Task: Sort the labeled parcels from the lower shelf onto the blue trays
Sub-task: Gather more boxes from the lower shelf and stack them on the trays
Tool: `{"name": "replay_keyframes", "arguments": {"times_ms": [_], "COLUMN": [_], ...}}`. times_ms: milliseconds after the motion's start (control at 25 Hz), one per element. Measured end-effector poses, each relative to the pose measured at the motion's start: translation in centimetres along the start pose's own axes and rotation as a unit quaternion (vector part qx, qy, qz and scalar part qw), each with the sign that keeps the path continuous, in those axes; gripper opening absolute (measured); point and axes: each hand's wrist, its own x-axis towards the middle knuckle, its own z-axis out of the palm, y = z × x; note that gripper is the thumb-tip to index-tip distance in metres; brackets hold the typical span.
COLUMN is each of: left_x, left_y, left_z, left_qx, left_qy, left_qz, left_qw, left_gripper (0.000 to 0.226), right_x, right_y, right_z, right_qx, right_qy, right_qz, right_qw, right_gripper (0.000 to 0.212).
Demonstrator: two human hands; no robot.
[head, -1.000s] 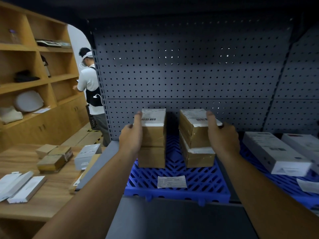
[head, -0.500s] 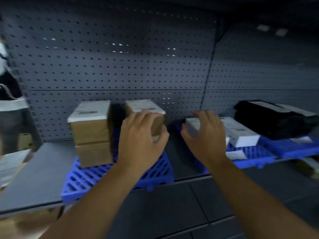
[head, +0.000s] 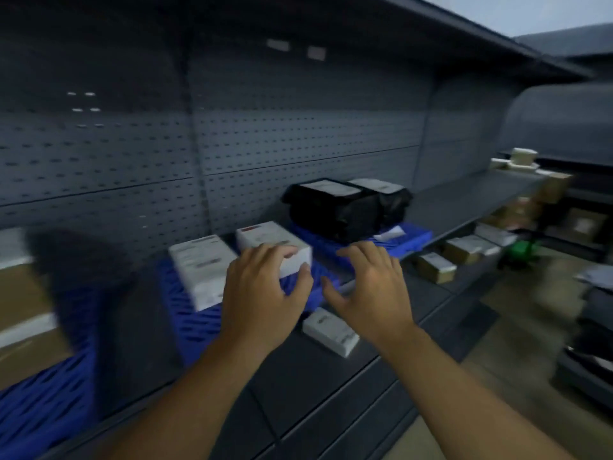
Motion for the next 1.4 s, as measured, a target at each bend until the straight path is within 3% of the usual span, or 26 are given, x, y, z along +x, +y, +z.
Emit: {"name": "replay_keyframes", "arguments": {"times_ms": [440,600,800,1080,1240,1400], "left_x": [7.1,10.0,16.2,23.2,25.7,26.8], "left_y": [18.2,21.0,23.5,28.7,30.6,32.4], "left_z": [27.5,36.9,49.1,63.6,72.1,80.0], "left_qx": [-0.11,-0.144,-0.154,-0.155,-0.133,-0.091], "left_qy": [-0.142,-0.191,-0.207,-0.264,-0.278,-0.3], "left_qz": [0.057,0.076,0.097,0.106,0.085,-0.009], "left_qw": [0.982,0.968,0.961,0.946,0.947,0.95], "left_gripper": [0.037,0.044,0.037,0.039,0.043,0.044], "right_x": [0.5,1.4,5.2,11.2,13.2,15.4], "right_y": [30.8,39.9,50.8,65.2,75.3,85.7], "right_z": [-6.1,-5.8,-3.9,-2.1,0.7,3.8], "right_qx": [-0.119,-0.142,-0.2,-0.222,-0.187,-0.143], "right_qy": [0.014,0.014,-0.011,-0.006,-0.028,-0.075], "right_qz": [0.141,0.181,0.222,0.237,0.243,0.225], "right_qw": [0.983,0.973,0.954,0.946,0.952,0.961], "right_gripper": [0.043,0.044,0.043,0.042,0.04,0.041]}}
